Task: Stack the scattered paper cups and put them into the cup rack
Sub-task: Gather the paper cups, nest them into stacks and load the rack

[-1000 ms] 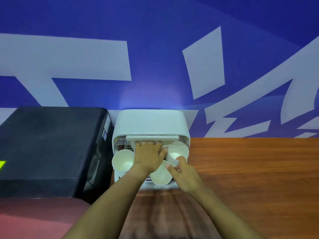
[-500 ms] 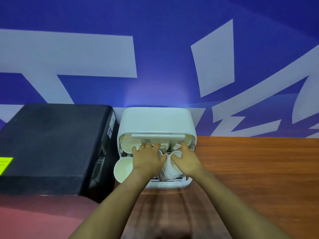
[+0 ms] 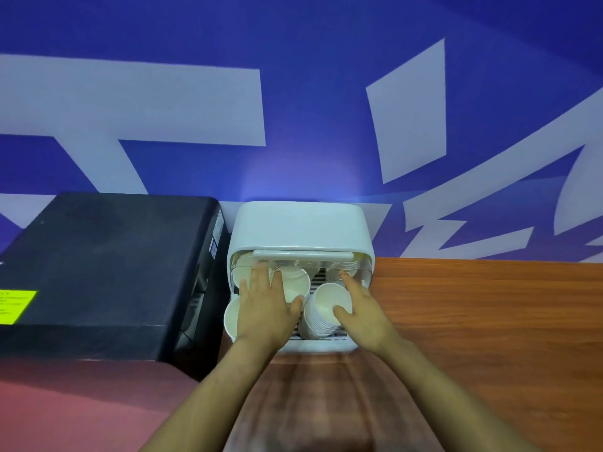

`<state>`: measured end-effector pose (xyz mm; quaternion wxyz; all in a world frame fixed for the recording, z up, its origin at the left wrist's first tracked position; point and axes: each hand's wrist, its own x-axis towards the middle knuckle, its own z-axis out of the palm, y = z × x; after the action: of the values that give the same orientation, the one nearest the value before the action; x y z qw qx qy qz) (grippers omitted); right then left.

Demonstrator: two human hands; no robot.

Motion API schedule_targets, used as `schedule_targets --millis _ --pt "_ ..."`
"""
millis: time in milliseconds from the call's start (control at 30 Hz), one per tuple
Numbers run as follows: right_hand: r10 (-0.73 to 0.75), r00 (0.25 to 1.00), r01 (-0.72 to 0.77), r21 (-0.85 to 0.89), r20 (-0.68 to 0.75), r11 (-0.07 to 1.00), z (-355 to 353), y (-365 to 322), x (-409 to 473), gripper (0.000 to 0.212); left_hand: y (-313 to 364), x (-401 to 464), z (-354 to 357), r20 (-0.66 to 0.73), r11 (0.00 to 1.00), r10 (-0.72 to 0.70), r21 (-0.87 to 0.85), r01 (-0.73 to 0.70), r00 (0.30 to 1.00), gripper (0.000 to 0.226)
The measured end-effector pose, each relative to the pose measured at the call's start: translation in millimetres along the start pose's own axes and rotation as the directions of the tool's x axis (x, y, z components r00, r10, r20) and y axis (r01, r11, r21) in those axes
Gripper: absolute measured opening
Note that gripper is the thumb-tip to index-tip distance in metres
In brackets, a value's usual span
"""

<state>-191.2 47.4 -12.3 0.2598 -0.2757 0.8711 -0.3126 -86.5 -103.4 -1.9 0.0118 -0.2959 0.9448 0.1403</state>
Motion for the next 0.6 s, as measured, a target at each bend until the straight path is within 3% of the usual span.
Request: schedule_targets --millis 100,200,433,600 --pt "-0.028 1.0 0.028 -0.046 -0.006 0.999 4 0 -3 0.068 1 -3 -4 0.022 0.989 -0.085 0.124 0.081 0.996 0.066" --pt "-0.079 0.996 0.074 -0.128 -0.036 0.989 8 -6 -7 0.066 4 4 -7 0.047 0.986 -0.112 0.126 0.105 0.993 0.063" --pt "-0.043 0.999 0.039 -0.268 -0.011 0.963 18 -12 -16 0.101 15 26 -5 0.116 0.97 -0.197 0.168 0.177 0.974 0.071" --pt "-0.055 0.996 0.03 -0.304 -0.073 0.952 16 -9 -13 0.089 19 25 -5 0.044 0.97 -0.168 0.186 0.157 0.985 0.055"
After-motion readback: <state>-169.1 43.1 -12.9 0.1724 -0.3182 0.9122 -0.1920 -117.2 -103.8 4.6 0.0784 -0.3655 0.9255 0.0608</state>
